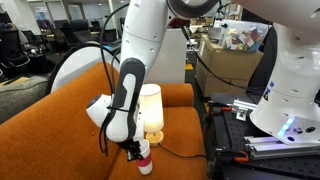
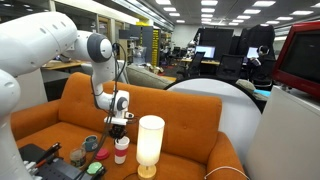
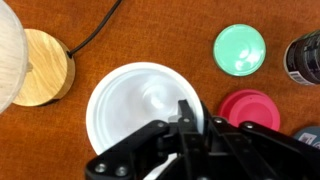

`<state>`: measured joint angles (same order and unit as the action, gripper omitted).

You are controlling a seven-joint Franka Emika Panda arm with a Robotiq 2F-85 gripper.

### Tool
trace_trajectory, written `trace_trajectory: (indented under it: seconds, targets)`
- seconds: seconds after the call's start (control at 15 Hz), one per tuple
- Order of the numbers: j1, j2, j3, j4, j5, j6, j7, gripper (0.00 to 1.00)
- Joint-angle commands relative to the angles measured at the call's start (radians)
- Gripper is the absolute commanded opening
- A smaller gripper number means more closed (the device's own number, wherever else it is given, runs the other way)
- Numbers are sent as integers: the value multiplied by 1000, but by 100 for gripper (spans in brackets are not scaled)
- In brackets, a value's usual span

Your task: Move the white and pink cup backward slightly

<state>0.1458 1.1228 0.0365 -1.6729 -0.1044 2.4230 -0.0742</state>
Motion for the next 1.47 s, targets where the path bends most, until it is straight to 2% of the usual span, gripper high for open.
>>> trace_trajectory:
  seconds: [0.0,0.6,1.4]
  targets:
    - [34,-51,-20,-72,-64,-3,-7,3]
    - [54,-126,-22,-229,-152,85,4,3]
    - [69,-109,9,-252,-157,81,-45,3]
